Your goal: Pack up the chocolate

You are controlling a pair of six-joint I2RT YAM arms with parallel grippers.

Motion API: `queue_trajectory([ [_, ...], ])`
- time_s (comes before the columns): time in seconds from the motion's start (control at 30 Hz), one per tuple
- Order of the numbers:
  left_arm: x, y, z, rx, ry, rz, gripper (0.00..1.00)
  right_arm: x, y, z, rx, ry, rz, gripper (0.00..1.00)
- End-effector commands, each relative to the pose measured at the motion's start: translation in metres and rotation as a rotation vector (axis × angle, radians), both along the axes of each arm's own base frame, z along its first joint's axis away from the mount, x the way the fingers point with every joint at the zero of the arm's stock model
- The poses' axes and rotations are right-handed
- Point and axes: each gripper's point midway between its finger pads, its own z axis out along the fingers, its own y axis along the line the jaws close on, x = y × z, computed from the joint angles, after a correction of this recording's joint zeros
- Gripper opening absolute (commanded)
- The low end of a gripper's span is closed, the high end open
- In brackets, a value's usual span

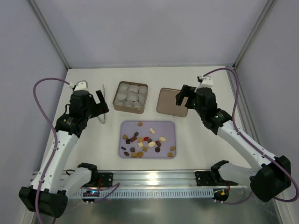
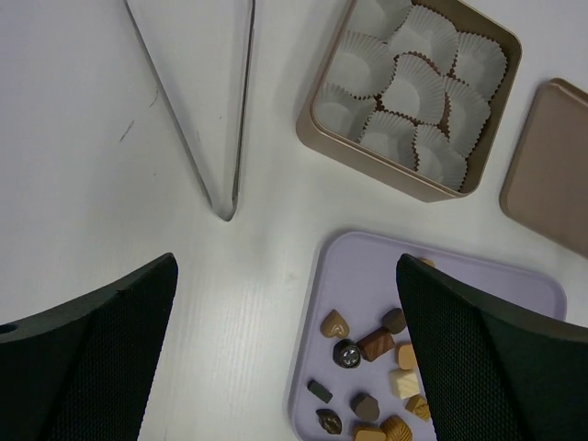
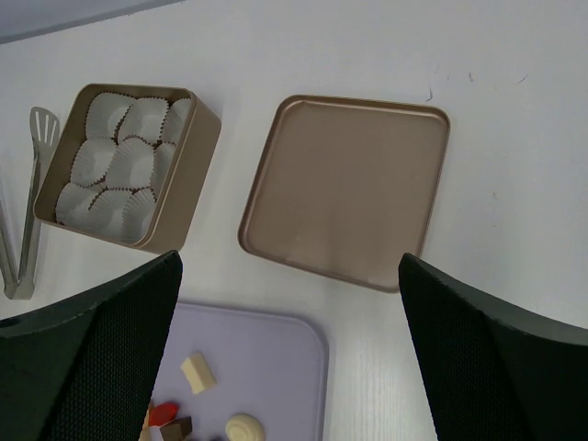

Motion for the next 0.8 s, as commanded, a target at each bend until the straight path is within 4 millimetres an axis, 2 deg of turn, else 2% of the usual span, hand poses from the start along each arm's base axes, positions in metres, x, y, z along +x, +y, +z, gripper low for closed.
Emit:
queue_trajectory([
  [0.0, 0.004, 0.008, 0.007, 0.014, -0.038, 0.042, 1.00, 0.001, 0.000, 0.023, 0.022, -0.079, 0.006, 1.00],
  [0.2, 0.007, 0.025, 0.000, 0.058, -0.014, 0.134, 1.00, 0.000, 0.001, 0.022, 0.016, -0.072, 0.018, 1.00],
  [0.4, 0.029, 0.041, -0.017, 0.040, 0.060, 0.190, 1.00, -0.002, 0.007, 0.019, 0.023, -0.060, 0.052, 1.00],
  [0.43, 0.034, 0.044, -0.021, 0.035, 0.076, 0.195, 1.00, -0.003, 0.007, 0.016, 0.023, -0.055, 0.054, 1.00],
  [0.47, 0.038, 0.042, -0.035, 0.020, 0.132, 0.187, 1.00, -0.003, 0.008, 0.016, 0.026, -0.055, 0.059, 1.00],
  [0.67, 0.062, 0.052, -0.059, 0.023, 0.214, 0.207, 1.00, -0.007, 0.015, 0.014, 0.038, -0.043, 0.097, 1.00],
  [0.7, 0.069, 0.052, -0.069, 0.024, 0.240, 0.203, 1.00, -0.007, 0.016, 0.016, 0.048, -0.048, 0.102, 1.00],
  [0.73, 0.075, 0.053, -0.069, 0.031, 0.243, 0.199, 1.00, -0.007, 0.018, 0.015, 0.052, -0.043, 0.112, 1.00],
  [0.77, 0.079, 0.059, -0.079, 0.064, 0.273, 0.218, 1.00, -0.008, 0.022, 0.017, 0.064, -0.048, 0.131, 1.00],
])
